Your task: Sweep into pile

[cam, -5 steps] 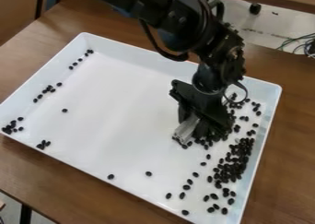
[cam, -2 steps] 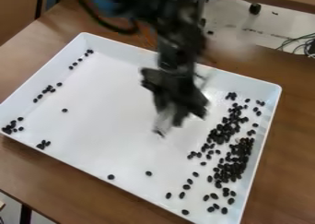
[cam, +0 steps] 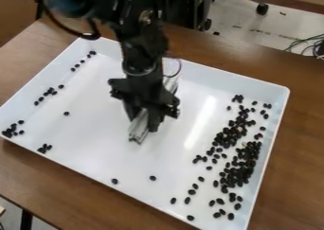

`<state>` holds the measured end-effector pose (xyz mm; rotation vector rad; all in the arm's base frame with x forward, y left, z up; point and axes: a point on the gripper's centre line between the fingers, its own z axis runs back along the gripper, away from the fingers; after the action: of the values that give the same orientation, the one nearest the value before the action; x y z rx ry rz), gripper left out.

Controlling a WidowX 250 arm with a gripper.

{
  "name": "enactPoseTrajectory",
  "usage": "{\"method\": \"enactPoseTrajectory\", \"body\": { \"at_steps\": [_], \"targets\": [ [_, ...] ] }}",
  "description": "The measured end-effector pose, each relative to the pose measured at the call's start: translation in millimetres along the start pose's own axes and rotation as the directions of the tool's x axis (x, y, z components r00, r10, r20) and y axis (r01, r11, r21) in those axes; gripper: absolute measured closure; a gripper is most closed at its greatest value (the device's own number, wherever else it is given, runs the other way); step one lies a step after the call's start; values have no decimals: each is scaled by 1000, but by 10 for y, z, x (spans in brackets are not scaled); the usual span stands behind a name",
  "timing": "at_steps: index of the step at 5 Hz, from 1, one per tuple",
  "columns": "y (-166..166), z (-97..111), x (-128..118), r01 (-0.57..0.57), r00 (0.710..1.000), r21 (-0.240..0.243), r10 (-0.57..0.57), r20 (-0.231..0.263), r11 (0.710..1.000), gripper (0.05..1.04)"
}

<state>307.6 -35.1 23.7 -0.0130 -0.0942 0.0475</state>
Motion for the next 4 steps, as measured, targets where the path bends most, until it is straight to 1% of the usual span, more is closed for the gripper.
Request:
{"method": "enactPoseTrajectory", "body": {
  "at_steps": [1, 2, 3, 4],
  "targets": [
    [114, -91, -89, -41, 999, -24, 40, -14, 999, 660],
    [85, -105, -115, -34, 999, -47, 33, -20, 998, 380],
    [110, -46, -125, -53, 998, -70, 52, -20, 996, 98],
    [238, 173, -101, -78, 997, -67, 79, 12, 995, 71]
  ]
}}
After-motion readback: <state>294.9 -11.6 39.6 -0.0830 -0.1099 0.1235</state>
